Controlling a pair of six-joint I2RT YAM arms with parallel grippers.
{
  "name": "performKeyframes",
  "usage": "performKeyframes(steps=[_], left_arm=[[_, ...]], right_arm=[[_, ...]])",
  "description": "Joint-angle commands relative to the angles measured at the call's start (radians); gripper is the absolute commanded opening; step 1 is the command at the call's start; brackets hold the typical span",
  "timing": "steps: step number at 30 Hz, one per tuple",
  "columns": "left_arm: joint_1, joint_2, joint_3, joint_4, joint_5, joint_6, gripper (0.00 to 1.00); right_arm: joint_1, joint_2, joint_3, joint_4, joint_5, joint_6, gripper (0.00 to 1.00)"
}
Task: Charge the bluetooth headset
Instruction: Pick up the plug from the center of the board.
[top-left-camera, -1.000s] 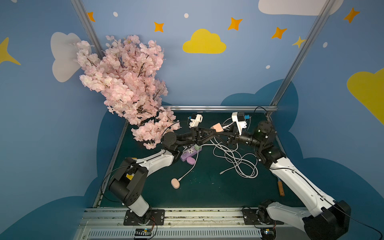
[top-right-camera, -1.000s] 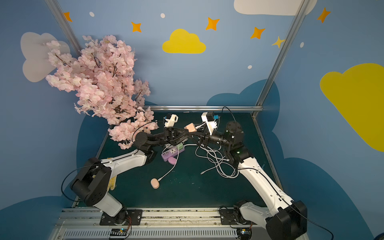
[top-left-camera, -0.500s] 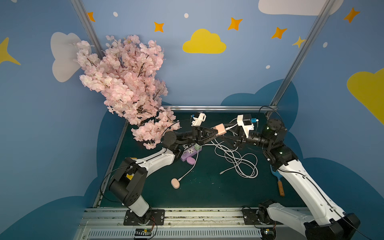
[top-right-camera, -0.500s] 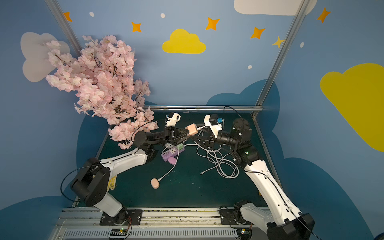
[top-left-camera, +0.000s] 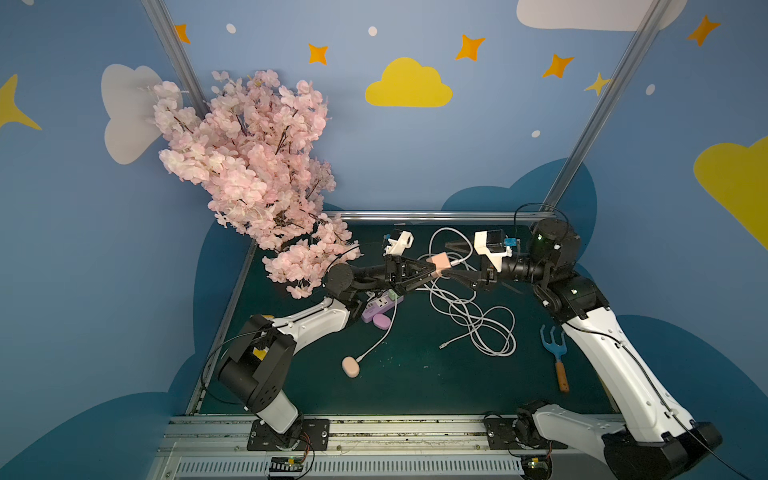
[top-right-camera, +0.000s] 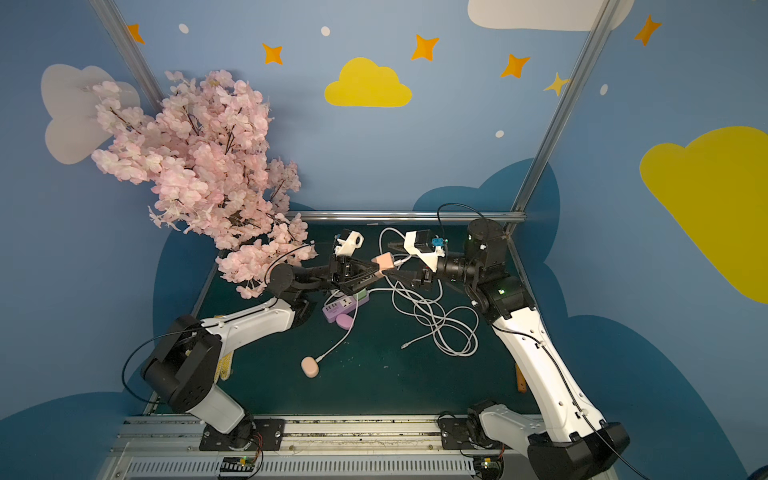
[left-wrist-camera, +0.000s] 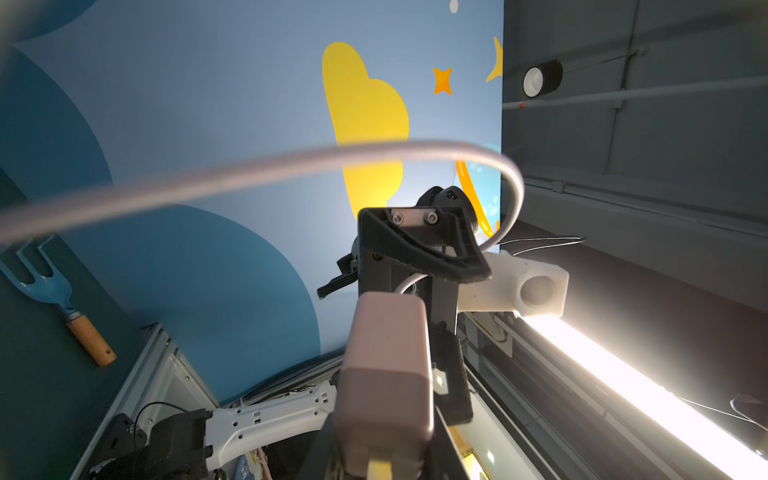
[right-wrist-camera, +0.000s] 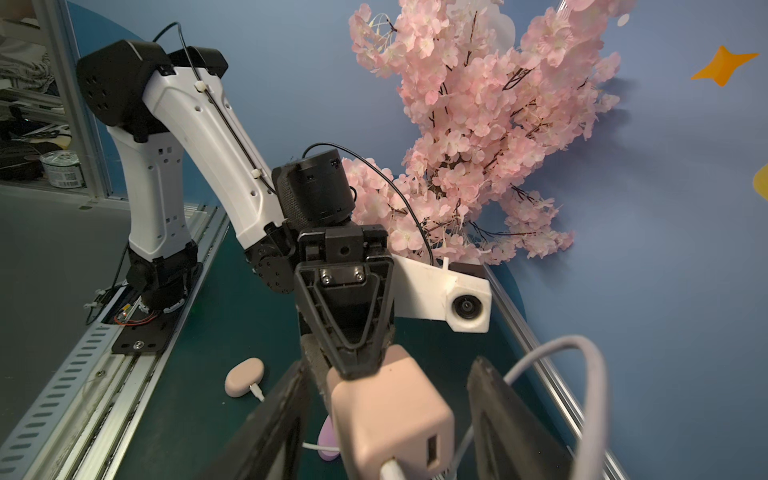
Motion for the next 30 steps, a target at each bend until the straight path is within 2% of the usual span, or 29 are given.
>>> performKeyframes(steps=[1,15,27,30], left_arm=[[0.01,-0.025,0.016,0.017,0.024,-0.028,0.03],[0.009,-0.06,0.001,0.018,0.039,-0.037,0.03],[0.009,-0.045,-0.004,0.018,0.049,-0.042,0.03],[0.009,-0.043,-0.004,0.019,0.049,-0.043,0.03]], right_arm=[[0.002,-0.035,-0.024,-0.068,-0.012,-0.079,0.62],[0.007,0.046,0.002,-0.075,-0.014,-0.099,0.59],[0.007,0.063,0.024,-0.029,-0.076,-0.064,0.57],[0.006,0.077,0.048,-0.06,-0.094,-0.082,0.49]])
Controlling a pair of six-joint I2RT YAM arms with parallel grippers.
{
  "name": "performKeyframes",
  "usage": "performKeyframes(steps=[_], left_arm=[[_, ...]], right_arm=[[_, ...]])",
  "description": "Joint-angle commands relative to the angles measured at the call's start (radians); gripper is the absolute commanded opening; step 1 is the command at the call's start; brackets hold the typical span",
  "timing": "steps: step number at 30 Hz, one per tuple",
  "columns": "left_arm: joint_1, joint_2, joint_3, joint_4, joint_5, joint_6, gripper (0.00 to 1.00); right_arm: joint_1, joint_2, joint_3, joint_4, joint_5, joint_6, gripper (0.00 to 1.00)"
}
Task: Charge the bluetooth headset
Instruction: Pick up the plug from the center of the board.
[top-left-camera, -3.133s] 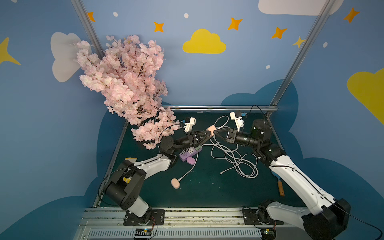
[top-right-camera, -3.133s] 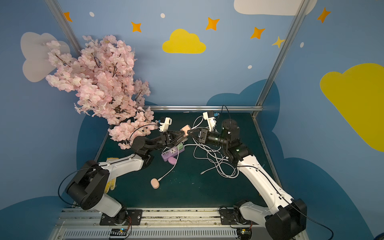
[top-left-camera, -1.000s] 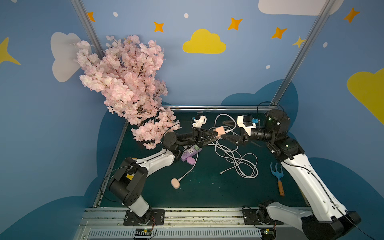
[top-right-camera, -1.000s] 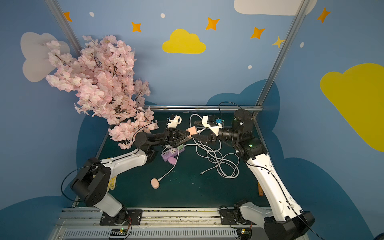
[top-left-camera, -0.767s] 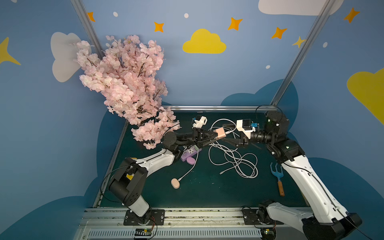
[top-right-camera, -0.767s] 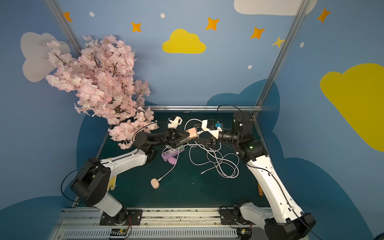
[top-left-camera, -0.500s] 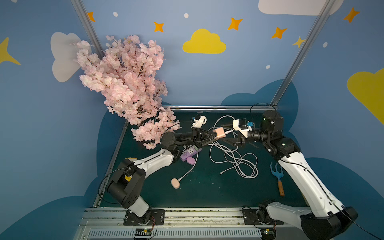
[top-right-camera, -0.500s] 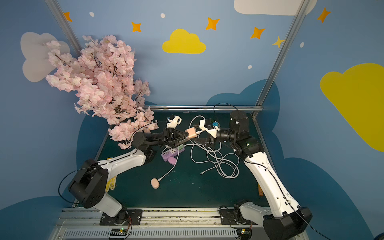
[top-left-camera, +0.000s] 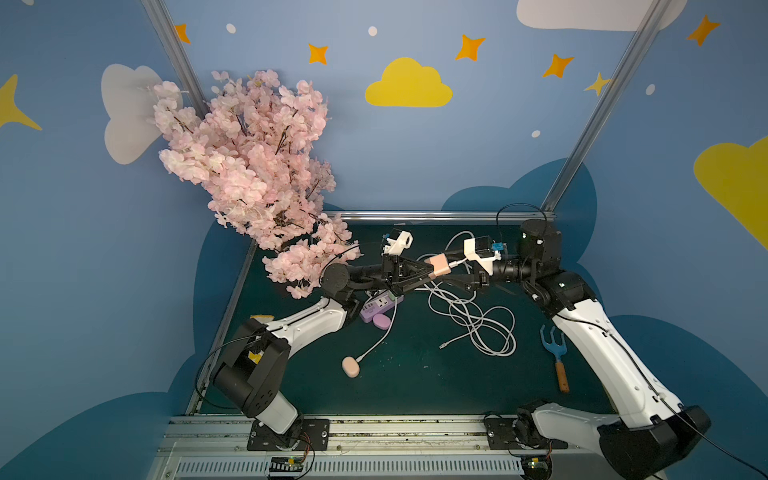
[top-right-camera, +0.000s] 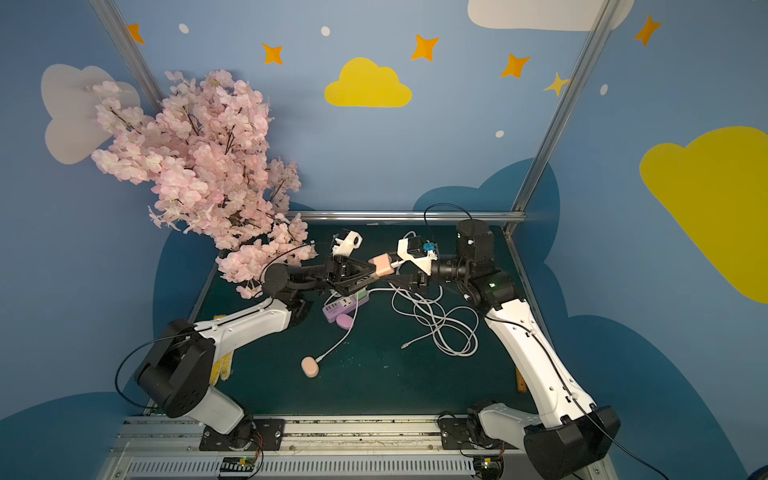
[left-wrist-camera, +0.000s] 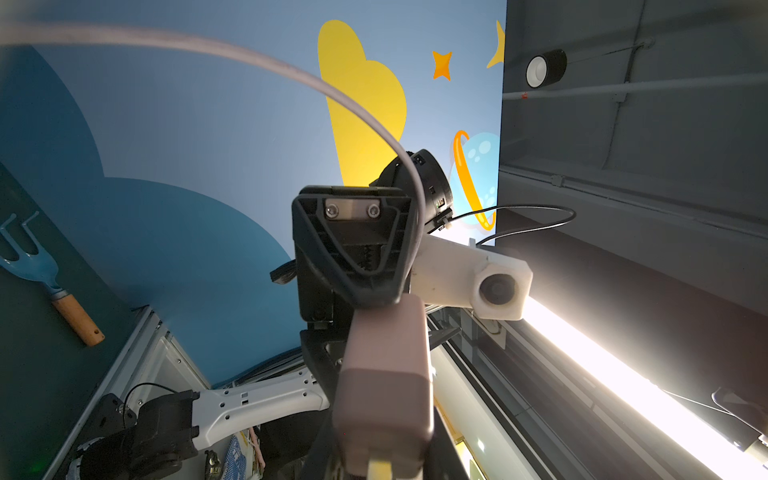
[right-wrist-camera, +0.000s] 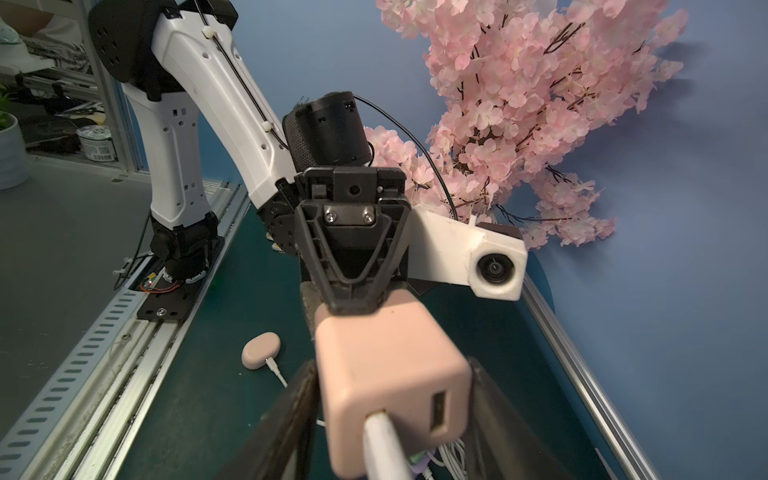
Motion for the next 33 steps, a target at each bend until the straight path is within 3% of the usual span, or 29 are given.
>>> performKeyframes(steps=[1,4,12,16,17,19,20,22,24,26,29,33], left_arm=[[0.001,-0.01,-0.003,0.021,0.015,0.0,0.03],[0.0,-0.009,-0.006,0.021,0.017,0.0,0.03],[0.009,-0.005,-0.028,0.022,0.023,0.006,0.03],[0.017,0.001,-0.047,0.021,0.031,0.01,0.05],[0.017,0.005,-0.051,0.02,0.034,0.011,0.1],[0.028,0.0,-0.066,0.021,0.04,0.023,0.44],[0.037,-0.006,-0.079,0.021,0.04,0.031,0.54],[0.064,-0.033,-0.127,0.018,0.023,0.057,0.67],[0.094,-0.072,-0.175,-0.022,0.008,0.116,0.71],[0.125,-0.136,-0.222,-0.139,-0.001,0.206,0.71],[0.166,-0.305,-0.267,-0.511,-0.037,0.476,0.71],[0.171,-0.554,-0.164,-1.336,-0.29,1.007,0.7]], right_arm=[[0.004,0.018,0.056,-0.014,-0.039,-0.006,0.47],[0.004,0.027,0.061,-0.024,-0.05,-0.008,0.4],[0.011,0.037,0.064,-0.042,-0.095,0.04,0.04],[0.035,0.02,0.05,-0.042,-0.094,0.077,0.0],[0.042,0.014,0.045,-0.034,-0.085,0.096,0.0],[0.058,0.006,0.035,-0.013,-0.04,0.167,0.0],[0.067,0.005,0.037,-0.012,-0.011,0.198,0.0],[0.09,0.003,0.043,-0.02,0.076,0.295,0.0],[0.119,0.003,0.045,-0.036,0.17,0.354,0.0],[0.164,0.004,0.055,-0.076,0.298,0.38,0.0],[0.249,0.013,0.072,-0.125,0.56,0.428,0.0],[0.357,0.068,0.087,-0.164,0.825,0.509,0.0]])
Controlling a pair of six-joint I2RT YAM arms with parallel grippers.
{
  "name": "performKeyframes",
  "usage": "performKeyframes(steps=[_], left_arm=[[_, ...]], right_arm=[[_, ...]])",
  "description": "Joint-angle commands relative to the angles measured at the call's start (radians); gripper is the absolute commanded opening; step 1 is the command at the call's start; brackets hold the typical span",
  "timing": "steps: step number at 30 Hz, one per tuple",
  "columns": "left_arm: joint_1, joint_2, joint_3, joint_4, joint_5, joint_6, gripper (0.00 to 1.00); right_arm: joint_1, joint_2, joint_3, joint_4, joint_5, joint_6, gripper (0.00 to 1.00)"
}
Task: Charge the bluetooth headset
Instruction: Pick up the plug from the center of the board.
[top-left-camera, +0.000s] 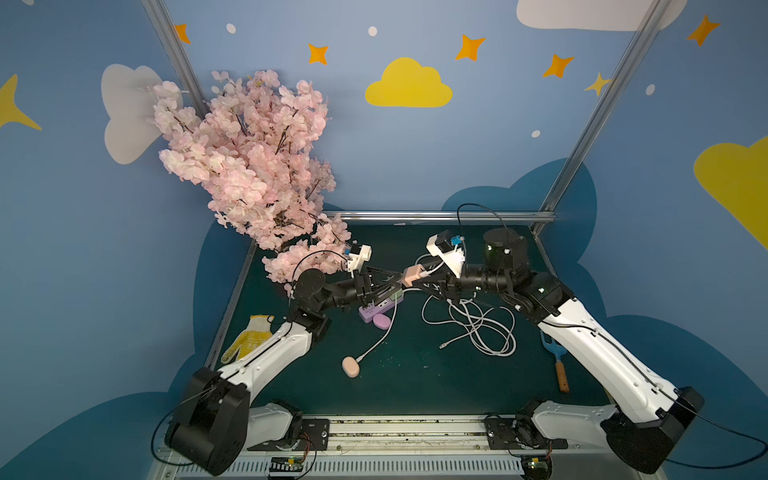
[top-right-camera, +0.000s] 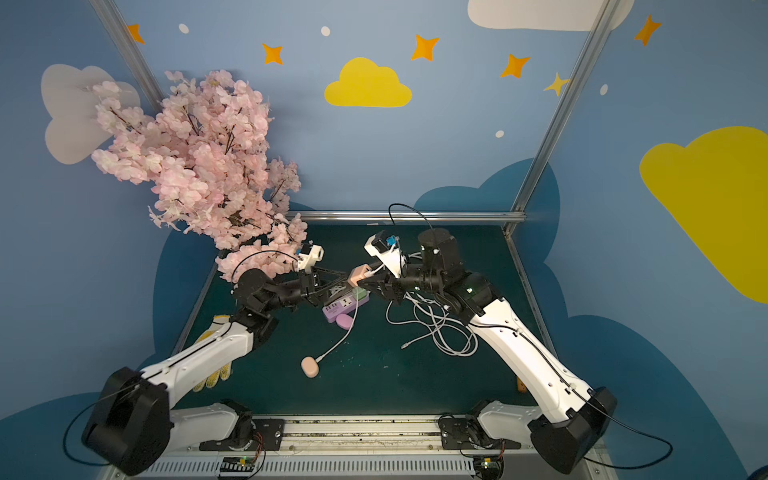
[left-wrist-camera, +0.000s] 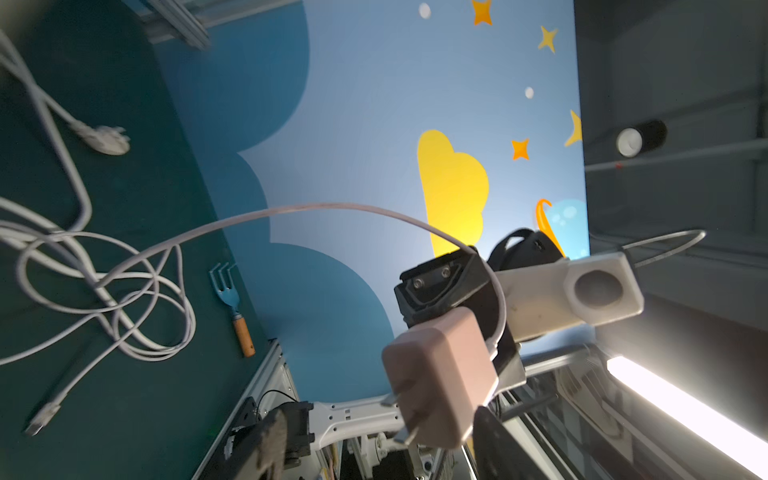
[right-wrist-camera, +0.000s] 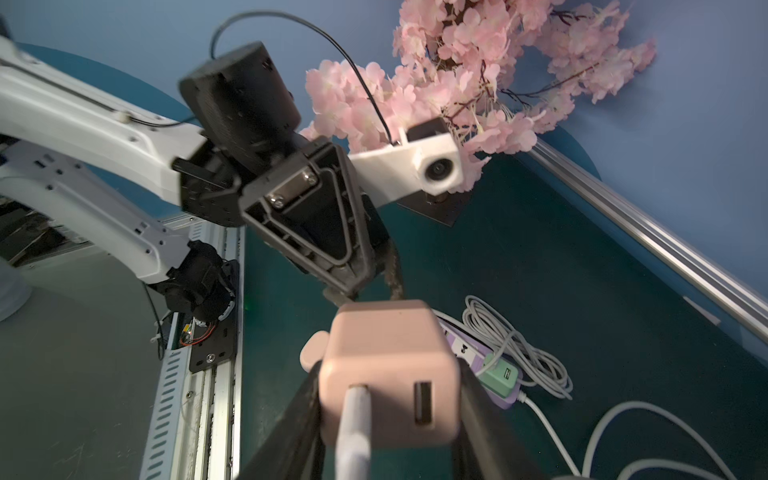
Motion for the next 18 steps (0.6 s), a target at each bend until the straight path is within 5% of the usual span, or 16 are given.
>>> performKeyframes(steps=[1,7,10,13,18], left_arm=[[0.003,-0.168,0.09,-0.712,-0.267,0.495,0.7],[0.025,-0.26,0.058,-0.91,-0.548,0.543,0.61],[0.033,-0.222,0.034,-0.967,-0.609,0.535,0.37],[0.039,-0.183,-0.013,-0.921,-0.58,0.519,0.27],[0.038,-0.074,-0.081,-0.733,-0.471,0.456,0.29]], right_arm=[[0.079,0.059,0.049,-0.051,0.328,0.122,0.0],[0.149,0.231,0.077,-0.081,0.445,0.306,0.0],[0.155,0.272,0.068,-0.08,0.437,0.364,0.0],[0.164,0.302,0.069,-0.104,0.451,0.376,0.0],[0.182,0.4,0.089,-0.13,0.458,0.43,0.0]])
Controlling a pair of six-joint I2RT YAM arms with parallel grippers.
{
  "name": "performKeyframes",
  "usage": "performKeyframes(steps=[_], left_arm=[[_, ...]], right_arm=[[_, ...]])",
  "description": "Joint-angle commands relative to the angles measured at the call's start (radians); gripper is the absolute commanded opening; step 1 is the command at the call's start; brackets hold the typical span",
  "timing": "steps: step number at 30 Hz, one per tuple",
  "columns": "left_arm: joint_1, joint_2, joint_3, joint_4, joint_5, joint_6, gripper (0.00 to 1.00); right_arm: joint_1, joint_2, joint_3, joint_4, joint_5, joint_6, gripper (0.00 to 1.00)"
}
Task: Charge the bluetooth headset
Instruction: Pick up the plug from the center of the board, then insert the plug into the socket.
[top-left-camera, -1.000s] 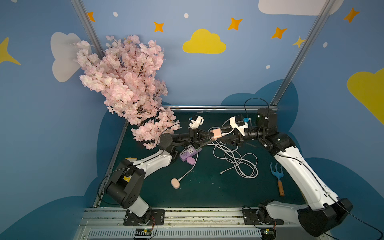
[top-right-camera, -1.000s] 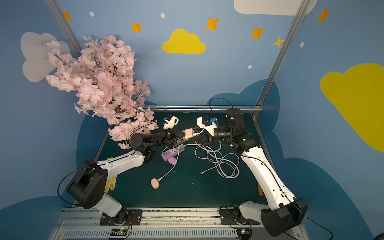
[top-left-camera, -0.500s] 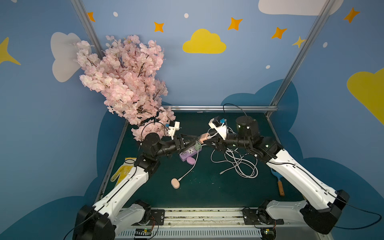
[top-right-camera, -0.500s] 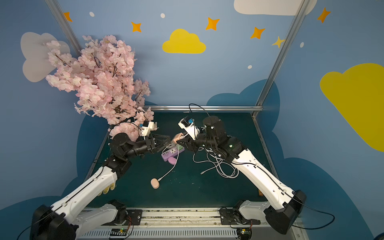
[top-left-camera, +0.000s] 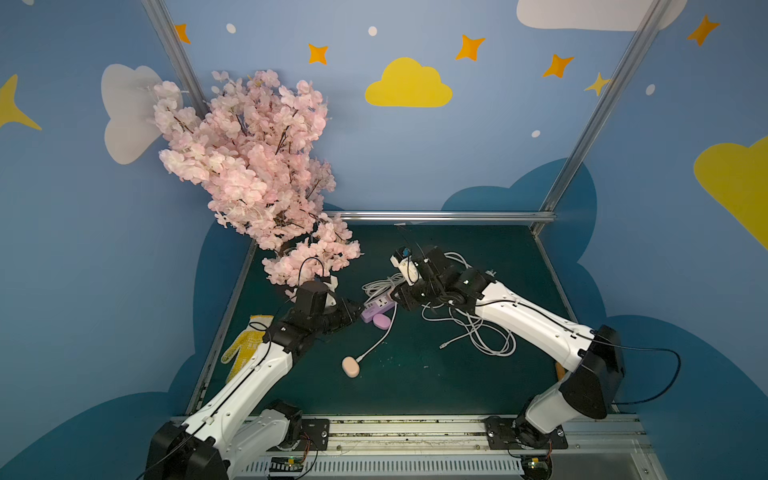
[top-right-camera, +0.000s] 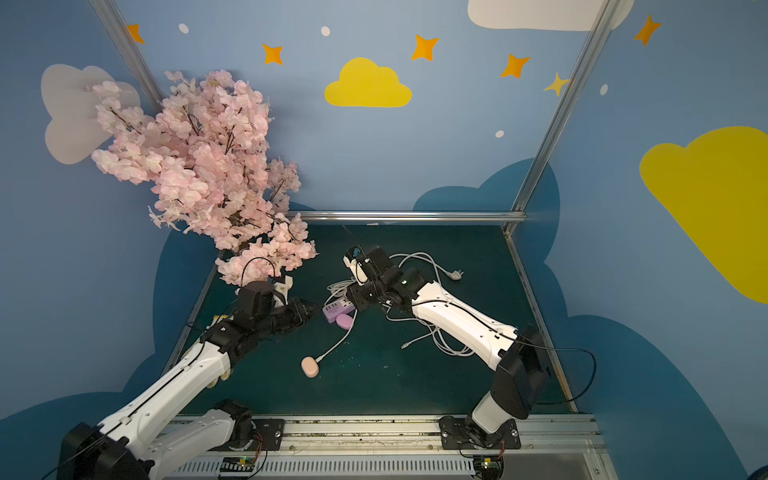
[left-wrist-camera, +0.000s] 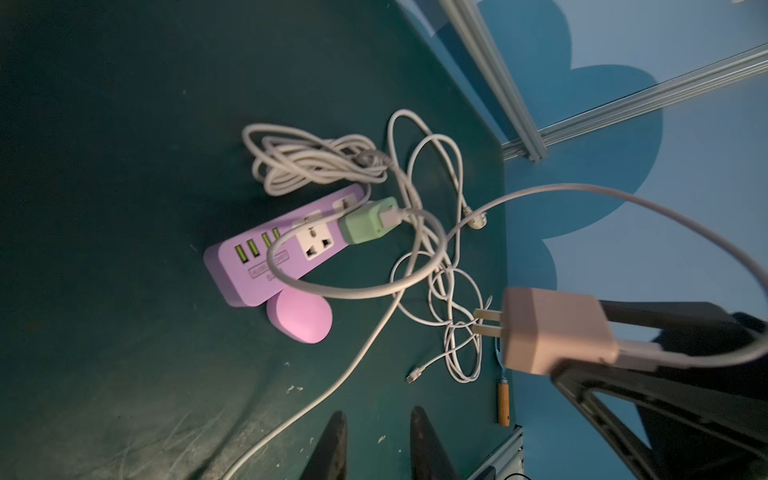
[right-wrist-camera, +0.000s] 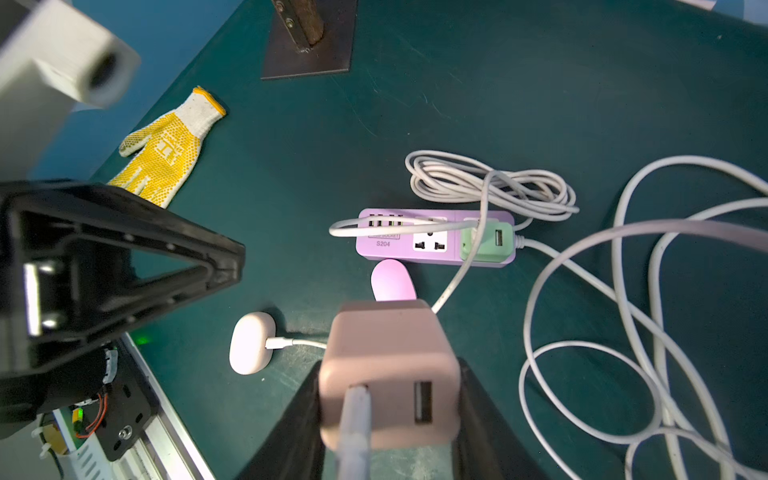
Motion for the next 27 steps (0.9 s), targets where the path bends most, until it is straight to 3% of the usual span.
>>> performKeyframes(steps=[1,6,12,21,27], left_arm=[[-0.005,0.06,-0.009,0.108,0.056,-0.027,0.29],[-0.019,0.156,-0.009,0.144,0.08,-0.028,0.28],[-0.024,0.28,0.006,0.203,0.068,-0.012,0.28],[-0.025,0.444,0.077,0.262,-0.007,0.046,0.25],[-0.025,0.518,0.121,0.258,-0.023,0.071,0.23]], right_arm=[[0.017,0.069,0.032,-0.02,0.021,0.07,0.0],[0.02,0.216,0.121,-0.072,0.0,0.111,0.0],[0.014,0.397,0.294,-0.199,0.014,0.069,0.0],[-0.006,0.444,0.322,-0.191,0.109,0.088,0.0],[-0.005,0.42,0.234,-0.052,0.11,0.064,0.0]])
